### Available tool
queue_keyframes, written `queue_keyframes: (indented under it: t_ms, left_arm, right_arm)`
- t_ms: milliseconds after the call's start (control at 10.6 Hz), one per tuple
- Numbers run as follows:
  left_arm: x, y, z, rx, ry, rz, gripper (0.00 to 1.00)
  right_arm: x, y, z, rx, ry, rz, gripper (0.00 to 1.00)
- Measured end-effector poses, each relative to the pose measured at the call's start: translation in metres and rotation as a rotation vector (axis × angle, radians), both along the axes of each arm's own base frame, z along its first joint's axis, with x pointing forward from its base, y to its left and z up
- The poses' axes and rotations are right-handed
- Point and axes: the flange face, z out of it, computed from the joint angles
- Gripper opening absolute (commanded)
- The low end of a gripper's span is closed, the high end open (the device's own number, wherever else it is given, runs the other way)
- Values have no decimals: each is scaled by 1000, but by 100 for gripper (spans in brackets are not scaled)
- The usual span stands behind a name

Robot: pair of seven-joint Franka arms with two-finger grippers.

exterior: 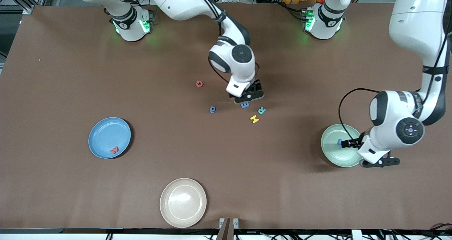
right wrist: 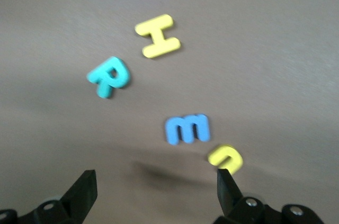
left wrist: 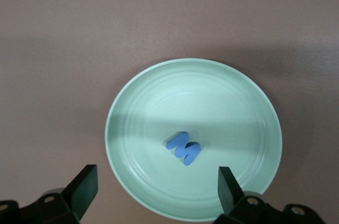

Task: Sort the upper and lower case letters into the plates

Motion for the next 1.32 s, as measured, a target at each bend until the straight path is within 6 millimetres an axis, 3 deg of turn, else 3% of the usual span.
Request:
queue_keyframes:
  t_ms: [189,472,944,1039,1133,1228,1322]
  left_arm:
    - [-1,-8,46,5,-1,-6,100]
    - [-8,-18,131,7,-66,-16,100]
    - [-37,-31,222,9,-131,-47,100]
    - [-45,-38,237,6,-138,-56,100]
    - [-52,-46,251,1,-147,-67,100]
    - [-59,-51,262,0,-149,-74,100]
    - [-66,-54,271,1,-139,-90,100]
  right_arm:
    - [11,-2,-13,-12,-12,-6,100]
    - [33,-14,-26,-43,-44,17,100]
    - [33,-17,-33,-70,-27,44,100]
    - [32,-17,-35,-73,-25,47,69]
    - [32,-17,-37,-75,-23,49,25]
    - [32,-18,-38,-76,-22,49,7]
    - [31,-18,-40,-79,-21,51,0]
